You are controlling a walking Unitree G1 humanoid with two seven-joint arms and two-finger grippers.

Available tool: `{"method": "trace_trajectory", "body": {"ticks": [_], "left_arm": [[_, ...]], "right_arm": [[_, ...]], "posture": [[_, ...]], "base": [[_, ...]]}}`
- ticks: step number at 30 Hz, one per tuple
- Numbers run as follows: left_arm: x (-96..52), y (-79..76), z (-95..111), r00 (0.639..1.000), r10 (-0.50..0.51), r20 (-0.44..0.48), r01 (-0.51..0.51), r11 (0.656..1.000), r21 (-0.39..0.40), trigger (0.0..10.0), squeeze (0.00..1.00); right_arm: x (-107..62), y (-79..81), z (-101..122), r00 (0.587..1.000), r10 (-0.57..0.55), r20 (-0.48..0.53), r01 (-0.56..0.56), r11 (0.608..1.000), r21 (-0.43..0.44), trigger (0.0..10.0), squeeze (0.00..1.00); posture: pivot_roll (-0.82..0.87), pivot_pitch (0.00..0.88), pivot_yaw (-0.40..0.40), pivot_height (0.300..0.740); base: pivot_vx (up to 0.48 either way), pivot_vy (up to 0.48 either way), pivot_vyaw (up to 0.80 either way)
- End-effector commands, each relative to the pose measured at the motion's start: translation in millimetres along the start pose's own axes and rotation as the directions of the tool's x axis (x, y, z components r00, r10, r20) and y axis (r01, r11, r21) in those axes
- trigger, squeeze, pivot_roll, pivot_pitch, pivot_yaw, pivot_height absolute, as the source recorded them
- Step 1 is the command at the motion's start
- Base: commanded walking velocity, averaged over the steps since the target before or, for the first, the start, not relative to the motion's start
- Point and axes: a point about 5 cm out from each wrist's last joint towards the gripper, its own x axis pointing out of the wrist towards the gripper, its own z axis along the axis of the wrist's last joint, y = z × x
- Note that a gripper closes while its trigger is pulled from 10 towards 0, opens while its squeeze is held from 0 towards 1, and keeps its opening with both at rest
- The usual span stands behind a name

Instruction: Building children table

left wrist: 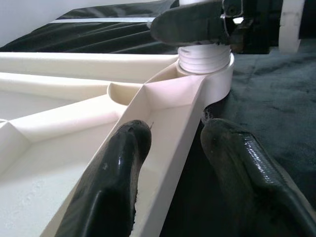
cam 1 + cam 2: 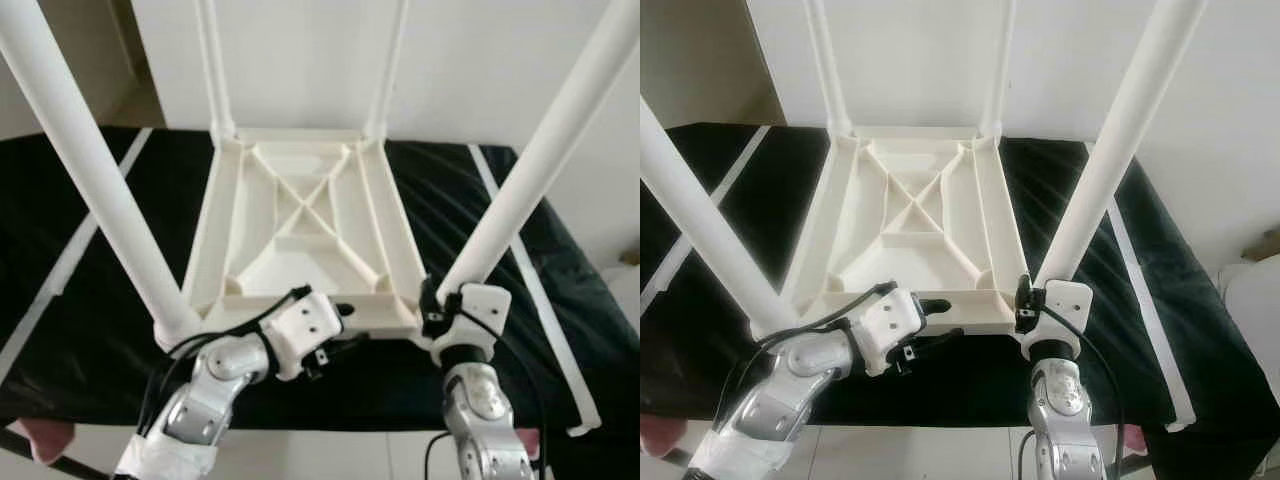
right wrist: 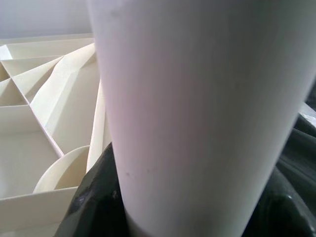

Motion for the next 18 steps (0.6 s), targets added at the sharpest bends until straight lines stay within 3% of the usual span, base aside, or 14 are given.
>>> {"method": "trace_trajectory", "body": {"ticks": [1,8,9,10,11,18], "left_arm": [[-0.4,-1.9,-0.8,0.999,0.04,0.0,-0.04,0.999,0.002,10.0,0.0],[-0.9,-0.6,-0.7,0.999,0.034,-0.002,-0.034,0.999,0.009,10.0,0.0],[-1.3,-0.8,-1.0,0.999,0.033,-0.003,-0.033,0.999,0.01,10.0,0.0],[-1.8,-1.1,-1.5,0.999,0.032,-0.005,-0.032,0.999,0.011,10.0,0.0],[-2.0,-1.1,-1.6,0.999,0.032,-0.005,-0.032,0.999,0.012,10.0,0.0],[-2.6,-1.2,-2.2,0.999,0.033,-0.01,-0.032,0.999,0.016,10.0,0.0]], "right_arm": [[-4.2,-8.2,1.9,0.997,-0.074,-0.001,0.074,0.997,0.024,10.0,0.0],[-3.5,-6.1,2.2,0.999,-0.042,-0.001,0.042,0.999,0.017,10.0,0.0],[-3.7,-4.7,2.2,0.999,-0.035,-0.001,0.035,0.999,0.021,10.0,0.89],[-4.1,-2.9,2.7,0.999,-0.032,0.001,0.032,0.999,0.022,10.0,0.89],[-4.2,-2.5,3.5,1.0,-0.028,0.005,0.028,0.999,0.029,10.0,1.0],[-4.3,-7.1,10.5,0.999,0.034,0.038,-0.035,0.999,0.038,10.0,1.0]], "posture": [[-0.15,0.078,-0.016,0.74],[-0.15,0.07,-0.016,0.74],[-0.15,0.068,-0.016,0.74],[-0.15,0.067,-0.016,0.74],[-0.15,0.064,-0.016,0.74],[-0.14,0.06,-0.019,0.74]], "base": [[0.0,0.0,0.0],[0.0,0.0,0.0],[0.0,0.0,0.0],[0.0,0.0,0.0],[0.0,0.0,0.0],[0.0,0.0,0.0]]}}
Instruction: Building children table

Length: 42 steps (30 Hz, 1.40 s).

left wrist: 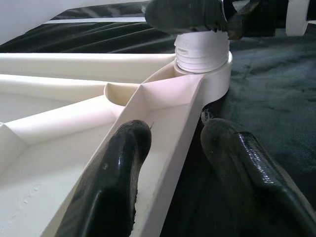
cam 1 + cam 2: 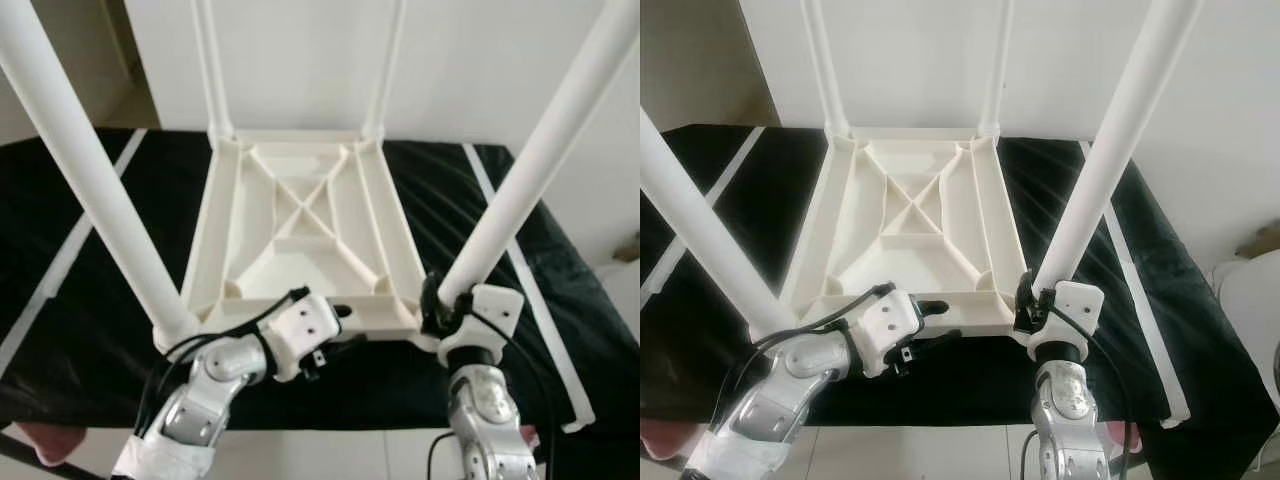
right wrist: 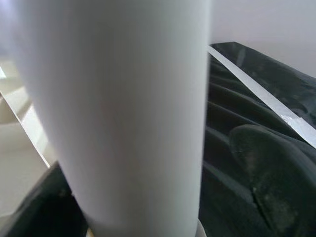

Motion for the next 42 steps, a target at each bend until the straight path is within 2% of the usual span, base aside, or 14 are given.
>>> {"method": "trace_trajectory", "body": {"ticks": [1,4,5,9,15,20,21,24,31,32,33,39,41,42], "left_arm": [[-0.7,-1.5,-0.4,0.999,0.033,0.0,-0.033,0.999,0.013,10.0,0.0],[-0.9,-1.8,-1.1,0.999,0.035,-0.003,-0.035,0.999,0.014,10.0,0.0],[-1.1,-1.6,-1.5,0.999,0.04,-0.003,-0.04,0.999,0.016,10.0,0.0],[-1.2,-0.7,-2.7,0.998,0.057,-0.004,-0.057,0.998,0.018,10.0,0.0],[2.2,-2.1,-2.3,0.997,0.073,0.006,-0.073,0.997,0.02,10.0,0.0],[2.3,-0.4,-3.0,0.996,0.085,0.006,-0.085,0.996,0.023,10.0,0.0],[1.7,2.1,-4.7,0.996,0.094,0.0,-0.094,0.995,-0.015,10.0,1.0],[-0.9,4.0,-5.7,0.997,0.08,0.005,-0.08,0.995,-0.061,10.0,1.0],[-1.5,4.9,-9.0,0.995,0.102,-0.019,-0.103,0.994,-0.044,10.0,1.0],[-1.4,5.5,-9.9,0.994,0.104,-0.025,-0.105,0.994,-0.042,7.8,0.93],[-1.4,5.8,-10.4,0.995,0.099,-0.026,-0.1,0.994,-0.048,0.0,0.0],[-1.2,15.4,-12.7,0.986,0.161,-0.045,-0.162,0.987,-0.015,0.0,0.0],[-0.5,29.4,-16.7,0.948,0.308,-0.075,-0.312,0.949,-0.052,0.0,0.0],[-0.5,29.4,-16.7,0.948,0.308,-0.075,-0.312,0.949,-0.052,0.0,0.0]], "right_arm": [[-2.2,-4.1,2.4,1.0,0.015,0.009,-0.015,1.0,0.014,10.0,1.0],[-4.1,-6.8,5.3,0.997,0.07,0.014,-0.071,0.997,0.039,10.0,1.0],[-4.9,-7.8,6.2,0.995,0.094,0.014,-0.095,0.995,0.043,10.0,0.0],[-6.2,-10.1,7.9,0.986,0.168,0.014,-0.169,0.985,0.029,10.0,0.0],[-4.9,-18.3,1.8,0.949,0.312,-0.03,-0.314,0.947,-0.072,10.0,0.0],[-1.7,-22.1,0.8,0.942,0.334,-0.041,-0.337,0.939,-0.076,10.0,0.0],[0.1,-22.9,1.0,0.939,0.342,-0.042,-0.345,0.935,-0.079,10.0,0.0],[3.6,-23.7,1.3,0.933,0.357,-0.041,-0.359,0.929,-0.085,10.0,0.0],[3.4,-25.3,-0.4,0.92,0.388,-0.049,-0.391,0.916,-0.091,10.0,0.0],[3.6,-25.6,-0.5,0.918,0.394,-0.051,-0.397,0.913,-0.095,10.0,0.0],[4.1,-25.8,-0.5,0.915,0.4,-0.051,-0.403,0.91,-0.098,10.0,0.0],[7.0,-26.0,0.5,0.909,0.413,-0.047,-0.416,0.903,-0.108,10.0,0.0],[8.4,-26.1,0.8,0.909,0.414,-0.044,-0.416,0.903,-0.109,10.0,0.0],[8.4,-26.1,0.8,0.909,0.414,-0.044,-0.416,0.903,-0.109,10.0,0.0]], "posture": [[-0.14,0.06,-0.019,0.74],[-0.14,0.059,-0.02,0.74],[-0.14,0.057,-0.024,0.74],[-0.14,0.057,-0.022,0.74],[-0.15,0.045,-0.019,0.74],[-0.14,0.043,-0.019,0.74],[-0.14,0.041,-0.018,0.74],[-0.13,0.041,-0.019,0.74],[-0.14,0.04,-0.012,0.74],[-0.14,0.041,-0.012,0.74],[-0.14,0.04,-0.01,0.74],[-0.15,0.042,-0.006,0.74],[-0.15,0.044,-0.005,0.74],[-0.15,0.044,-0.005,0.74]], "base": [[0.0,0.0,0.0],[0.0,0.0,0.0],[0.0,0.0,0.0],[0.0,0.0,0.0],[0.0,0.0,0.0],[0.0,0.0,0.0],[0.0,0.0,0.0],[0.0,0.0,0.0],[0.0,0.0,0.0],[0.0,0.0,0.0],[0.0,0.0,0.0],[0.0,0.0,0.0],[0.0,0.0,0.0],[0.0,0.0,0.0]]}}
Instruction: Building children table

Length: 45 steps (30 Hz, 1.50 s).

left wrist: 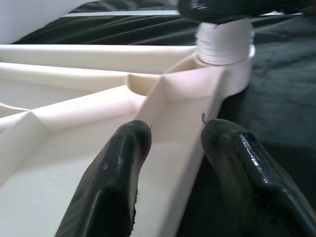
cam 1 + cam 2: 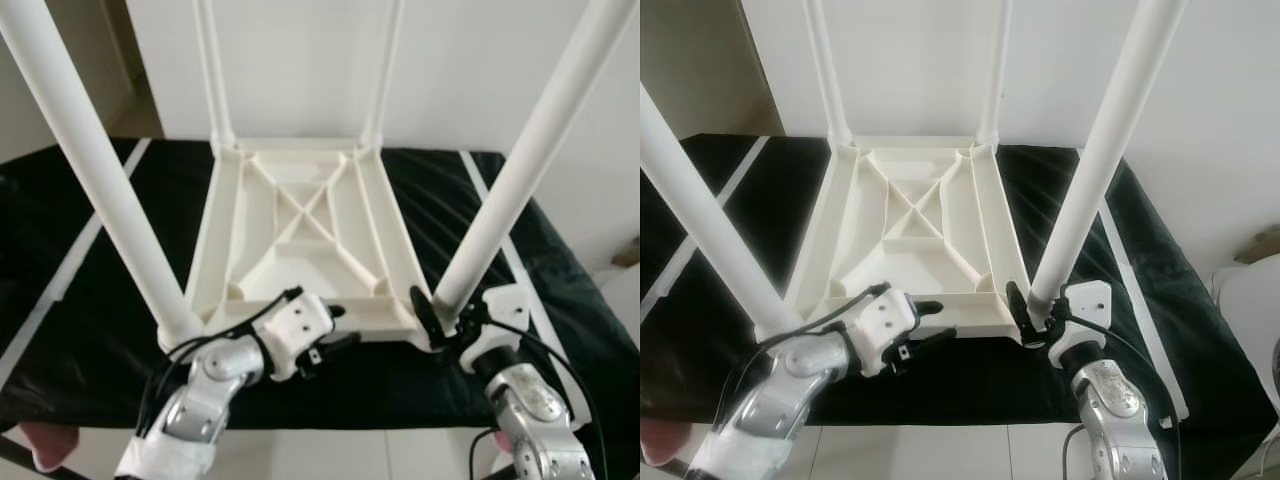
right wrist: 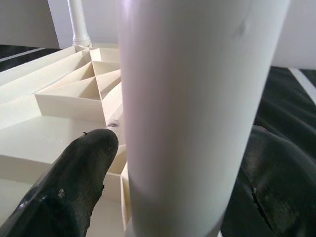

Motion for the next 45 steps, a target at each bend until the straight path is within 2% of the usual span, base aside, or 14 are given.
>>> {"method": "trace_trajectory", "body": {"ticks": [1,8,14,16,18,20,22,30,31,32,33,35,36,45], "left_arm": [[-1.3,15.1,-6.2,0.965,0.258,-0.038,-0.259,0.966,-0.027,0.0,0.0],[-5.6,42.9,-9.3,0.853,0.517,-0.066,-0.518,0.827,-0.216,0.0,0.0],[-11.3,62.4,-11.7,0.733,0.669,-0.121,-0.679,0.709,-0.191,0.0,0.0],[-12.8,69.3,-12.9,0.669,0.726,-0.162,-0.733,0.606,-0.311,0.0,0.0],[-12.4,70.3,-12.9,0.656,0.735,-0.173,-0.74,0.579,-0.343,0.0,0.0],[-15.3,72.9,-17.6,0.569,0.783,-0.249,-0.784,0.427,-0.451,0.0,0.0],[-17.1,73.7,-19.6,0.543,0.796,-0.269,-0.8,0.392,-0.454,0.0,0.0],[-11.7,71.2,-13.9,0.58,0.785,-0.219,-0.788,0.473,-0.394,0.0,0.0],[-7.4,70.0,-8.9,0.617,0.766,-0.181,-0.765,0.531,-0.364,7.7,0.0],[-7.4,70.0,-8.9,0.617,0.766,-0.181,-0.765,0.531,-0.364,7.7,0.0],[-2.3,67.4,-2.7,0.667,0.734,-0.128,-0.729,0.607,-0.316,10.0,0.0],[1.8,64.1,3.0,0.71,0.7,-0.08,-0.691,0.671,-0.268,9.6,0.0],[5.0,59.7,7.5,0.75,0.66,-0.036,-0.65,0.726,-0.223,0.0,0.0],[10.9,46.4,11.6,0.799,0.601,0.009,-0.59,0.786,-0.184,0.0,0.0]], "right_arm": [[-0.3,-1.9,-1.2,1.0,0.0,-0.003,0.0,1.0,-0.006,10.0,0.0],[-0.8,0.6,-3.4,1.0,0.005,-0.004,-0.005,1.0,-0.002,10.0,0.0],[1.2,-2.9,-3.4,1.0,0.007,-0.001,-0.007,1.0,-0.014,10.0,0.0],[3.2,-4.3,-2.3,1.0,0.003,0.004,-0.003,1.0,-0.018,10.0,0.0],[3.8,-4.4,-1.8,1.0,0.003,0.006,-0.003,1.0,-0.018,10.0,0.0],[4.7,-2.2,-1.8,1.0,0.01,0.009,-0.01,1.0,-0.015,10.0,0.0],[4.7,-1.4,-2.0,1.0,0.012,0.008,-0.012,1.0,-0.015,10.0,0.0],[4.4,-1.6,-1.9,1.0,0.013,0.011,-0.013,1.0,-0.016,10.0,0.0],[4.2,-2.2,-2.0,1.0,0.012,0.01,-0.011,1.0,-0.017,10.0,0.0],[4.2,-2.2,-2.0,1.0,0.012,0.01,-0.011,1.0,-0.017,10.0,0.0],[4.1,-2.6,-2.1,1.0,0.01,0.01,-0.01,1.0,-0.017,10.0,0.0],[4.1,-2.9,-2.1,1.0,0.009,0.009,-0.009,1.0,-0.018,10.0,0.0],[4.1,-3.0,-2.0,1.0,0.008,0.01,-0.008,1.0,-0.017,10.0,0.0],[3.3,-5.2,-0.9,1.0,0.006,0.013,-0.005,1.0,-0.022,10.0,0.0]], "posture": [[-0.15,0.044,-0.005,0.74],[-0.15,0.05,-0.004,0.74],[-0.15,0.058,0.003,0.74],[-0.16,0.064,0.001,0.74],[-0.16,0.064,0.002,0.74],[-0.16,0.068,0.001,0.74],[-0.16,0.069,0.0,0.74],[-0.16,0.076,0.001,0.74],[-0.16,0.077,0.001,0.74],[-0.16,0.077,0.001,0.74],[-0.16,0.079,0.002,0.74],[-0.16,0.079,0.003,0.74],[-0.16,0.081,0.004,0.74],[-0.16,0.087,0.011,0.74]], "base": [[0.0,0.0,0.0],[0.0,0.0,0.0],[0.0,0.0,0.0],[0.0,0.0,0.0],[0.0,0.0,0.0],[0.0,0.0,0.0],[0.0,0.0,0.0],[0.0,0.0,0.0],[0.0,0.0,0.0],[0.0,0.0,0.0],[0.0,0.0,0.0],[0.0,0.0,0.0],[0.0,0.0,0.0],[0.0,0.0,0.0]]}}
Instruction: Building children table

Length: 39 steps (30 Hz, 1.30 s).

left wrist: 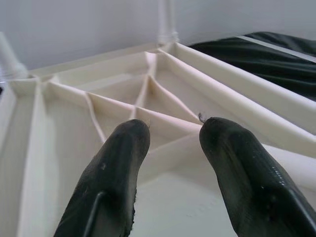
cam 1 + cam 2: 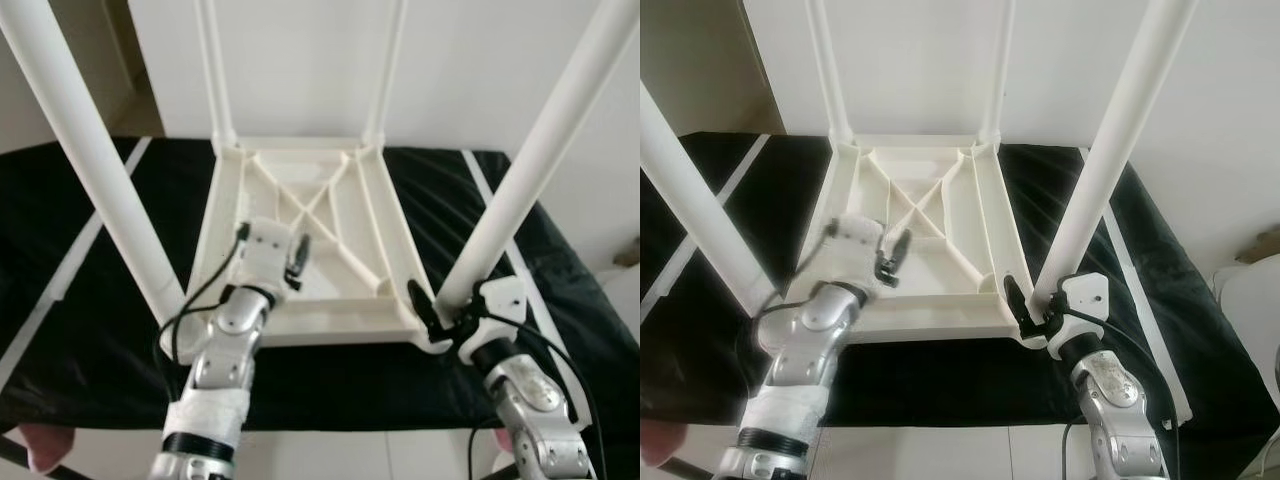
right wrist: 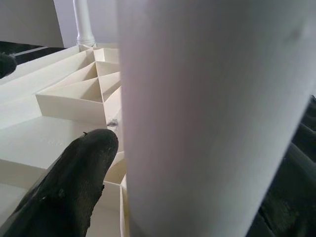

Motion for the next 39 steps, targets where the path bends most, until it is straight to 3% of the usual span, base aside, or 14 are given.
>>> {"method": "trace_trajectory", "body": {"ticks": [1,7,8,9,10,11,12,20,26,30,31,37,38,39], "left_arm": [[-2.6,-2.1,0.7,1.0,-0.026,0.011,0.026,1.0,0.007,0.0,0.0],[-4.2,-5.1,-1.2,0.998,-0.062,0.006,0.062,0.998,0.019,0.0,0.0],[-4.6,-6.5,-2.5,0.997,-0.083,-0.004,0.083,0.996,0.016,4.1,0.0],[-4.9,-6.6,-3.2,0.996,-0.084,-0.008,0.084,0.996,0.001,10.0,0.0],[-4.9,-6.6,-3.2,0.996,-0.084,-0.008,0.084,0.996,0.001,10.0,0.0],[-5.2,-5.8,-3.4,0.997,-0.075,-0.009,0.075,0.997,-0.012,10.0,0.25],[-5.4,-4.4,-3.4,0.997,-0.071,-0.009,0.071,0.997,-0.021,10.0,1.0],[-6.2,-2.6,-2.3,0.997,-0.072,0.002,0.072,0.996,-0.043,10.0,1.0],[-10.5,-10.7,-5.4,0.987,-0.16,-0.014,0.161,0.979,0.129,10.0,1.0],[-11.0,-11.7,-5.8,0.985,-0.17,-0.015,0.171,0.973,0.158,10.0,1.0],[-12.7,-13.5,-7.4,0.981,-0.195,-0.021,0.194,0.951,0.24,10.0,0.0],[-15.3,-18.2,-8.2,0.972,-0.233,-0.025,0.231,0.937,0.262,10.0,0.0],[-15.7,-19.3,-7.8,0.97,-0.242,-0.024,0.239,0.935,0.261,10.0,0.0],[-15.9,-19.9,-7.6,0.969,-0.247,-0.023,0.244,0.934,0.261,10.0,0.0]], "right_arm": [[-2.7,-3.1,-1.5,1.0,-0.008,-0.003,0.008,1.0,-0.007,10.0,0.0],[-3.9,-3.4,-2.4,1.0,-0.004,-0.01,0.004,1.0,-0.01,10.0,0.0],[-4.2,-3.6,-2.7,1.0,-0.003,-0.012,0.003,1.0,-0.011,10.0,0.0],[-4.3,-3.7,-2.8,1.0,-0.003,-0.013,0.003,1.0,-0.012,10.0,0.0],[-4.3,-3.7,-2.8,1.0,-0.003,-0.013,0.003,1.0,-0.012,10.0,0.0],[-4.4,-3.8,-2.8,1.0,-0.003,-0.014,0.003,1.0,-0.012,10.0,0.0],[-4.4,-3.8,-2.9,1.0,-0.003,-0.014,0.003,1.0,-0.011,10.0,0.0],[-4.8,-3.1,-3.4,1.0,-0.001,-0.016,0.001,1.0,-0.01,10.0,0.0],[-5.7,-2.9,-3.8,1.0,0.001,-0.018,-0.001,1.0,-0.017,10.0,0.0],[-5.7,-2.9,-3.7,1.0,0.002,-0.018,-0.002,1.0,-0.018,10.0,0.0],[-6.2,-2.7,-3.9,1.0,0.004,-0.019,-0.004,1.0,-0.02,10.0,0.0],[-6.7,-2.7,-4.1,1.0,0.014,-0.021,-0.014,0.999,-0.031,10.0,0.0],[-6.8,-2.9,-4.1,1.0,0.014,-0.02,-0.015,0.999,-0.03,3.4,0.0],[-6.8,-3.0,-4.0,1.0,0.014,-0.02,-0.015,0.999,-0.029,3.4,0.0]], "posture": [[-0.16,0.087,0.011,0.74],[-0.16,0.089,0.01,0.74],[-0.16,0.09,0.01,0.74],[-0.16,0.09,0.01,0.74],[-0.16,0.09,0.01,0.74],[-0.16,0.09,0.01,0.74],[-0.16,0.091,0.01,0.74],[-0.16,0.092,0.011,0.74],[-0.16,0.096,0.013,0.74],[-0.16,0.096,0.013,0.74],[-0.16,0.098,0.012,0.74],[-0.16,0.098,0.012,0.74],[-0.16,0.098,0.011,0.74],[-0.16,0.098,0.011,0.74]], "base": [[0.0,0.0,0.0],[0.0,0.0,0.0],[0.0,0.0,0.0],[0.0,0.0,0.0],[0.0,0.0,0.0],[0.0,0.0,0.0],[0.0,0.0,0.0],[0.0,0.0,0.0],[0.0,0.0,0.0],[0.0,0.0,0.0],[0.0,0.0,0.0],[0.0,0.0,0.0],[0.0,0.0,0.0],[0.0,0.0,0.0]]}}
